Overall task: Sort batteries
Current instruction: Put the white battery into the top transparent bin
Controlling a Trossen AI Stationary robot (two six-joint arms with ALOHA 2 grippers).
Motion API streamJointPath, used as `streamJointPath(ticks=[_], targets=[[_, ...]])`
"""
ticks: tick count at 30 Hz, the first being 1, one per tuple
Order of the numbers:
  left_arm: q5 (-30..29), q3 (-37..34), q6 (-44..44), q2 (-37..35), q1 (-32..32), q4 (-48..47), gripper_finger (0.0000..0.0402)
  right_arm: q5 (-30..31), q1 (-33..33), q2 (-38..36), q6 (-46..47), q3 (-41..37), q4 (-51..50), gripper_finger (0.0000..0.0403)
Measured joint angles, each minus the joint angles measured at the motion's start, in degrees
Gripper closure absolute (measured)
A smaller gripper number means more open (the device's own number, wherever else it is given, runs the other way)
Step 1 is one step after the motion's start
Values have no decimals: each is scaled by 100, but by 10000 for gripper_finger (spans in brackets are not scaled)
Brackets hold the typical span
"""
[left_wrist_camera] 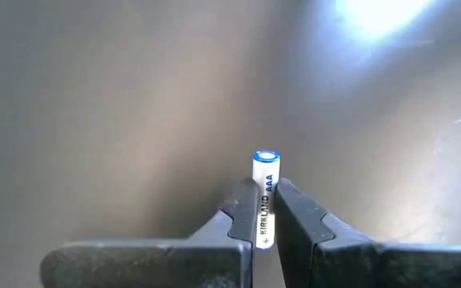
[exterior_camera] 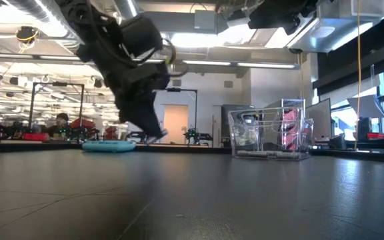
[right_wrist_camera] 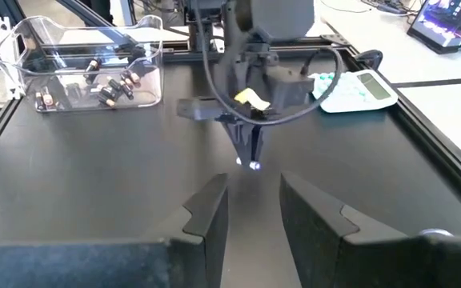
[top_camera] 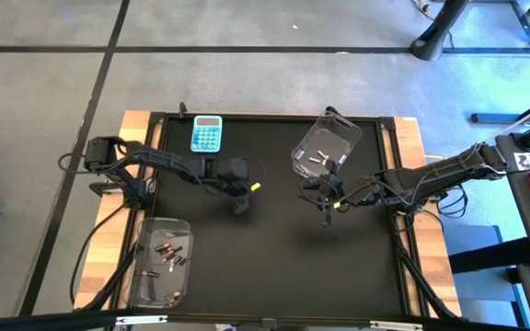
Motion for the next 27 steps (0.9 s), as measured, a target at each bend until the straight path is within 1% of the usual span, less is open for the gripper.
streamJointPath(ticks=[7, 11, 14, 17, 21, 24, 27], targets=[[-209, 0, 494, 4, -323, 651, 383, -4, 2, 35, 168, -113, 66, 288], [-387, 0, 587, 4, -556, 1016, 383, -49, 4, 237, 349, -612, 415, 288], [-416, 0, 585, 6, -745, 1273, 383, -331, 12, 469, 637, -994, 801, 288], [-512, 5, 674, 140, -977, 1441, 383, -407, 143, 702, 981, -1298, 1131, 288], [-740, 196, 484, 586, -1191, 1430, 383, -350, 408, 940, 1241, -1414, 1345, 288], [-777, 630, 443, 1020, -1217, 1096, 382, -351, 578, 989, 1254, -1416, 1286, 288], [-781, 1123, 547, 1427, -1205, 559, 382, -351, 688, 978, 1319, -1392, 1326, 288]])
